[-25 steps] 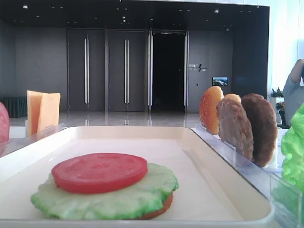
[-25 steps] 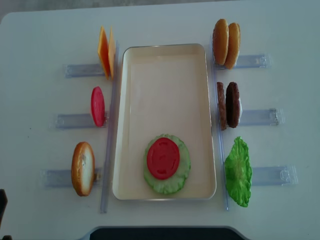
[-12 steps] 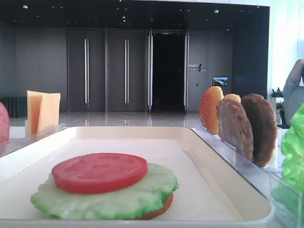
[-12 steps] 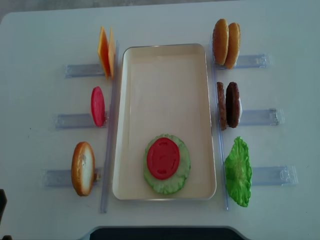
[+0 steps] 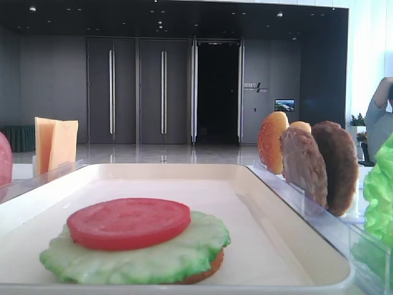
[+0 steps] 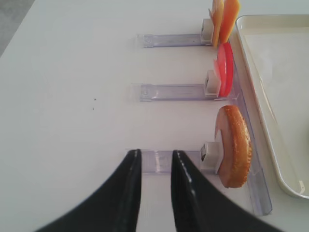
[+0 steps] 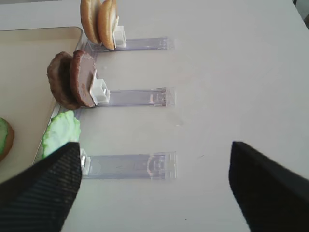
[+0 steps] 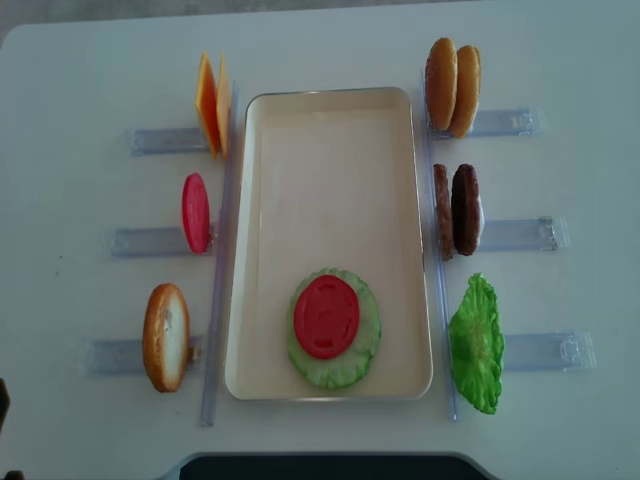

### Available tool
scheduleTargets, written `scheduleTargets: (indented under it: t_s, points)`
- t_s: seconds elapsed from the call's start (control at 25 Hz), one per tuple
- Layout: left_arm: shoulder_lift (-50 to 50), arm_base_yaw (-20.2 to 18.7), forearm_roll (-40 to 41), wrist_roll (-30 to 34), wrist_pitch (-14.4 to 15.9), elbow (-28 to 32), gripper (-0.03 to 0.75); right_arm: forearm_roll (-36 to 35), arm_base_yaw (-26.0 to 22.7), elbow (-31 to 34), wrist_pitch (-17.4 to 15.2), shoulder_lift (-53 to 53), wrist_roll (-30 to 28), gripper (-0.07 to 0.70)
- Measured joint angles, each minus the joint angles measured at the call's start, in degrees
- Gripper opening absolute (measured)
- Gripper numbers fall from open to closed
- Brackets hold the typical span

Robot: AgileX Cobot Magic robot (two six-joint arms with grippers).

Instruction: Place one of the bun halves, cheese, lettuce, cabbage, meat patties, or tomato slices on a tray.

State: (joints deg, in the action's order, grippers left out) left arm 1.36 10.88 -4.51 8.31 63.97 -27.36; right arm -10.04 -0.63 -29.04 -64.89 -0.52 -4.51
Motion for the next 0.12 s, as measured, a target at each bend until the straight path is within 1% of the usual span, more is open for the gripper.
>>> scheduleTargets:
  t_s: [0.12]
  points:
    - [0.00, 0.00, 0.00, 0.00, 0.00, 0.00, 0.146, 0.00, 0.00, 0.00, 0.00, 0.00, 0.00, 0.589]
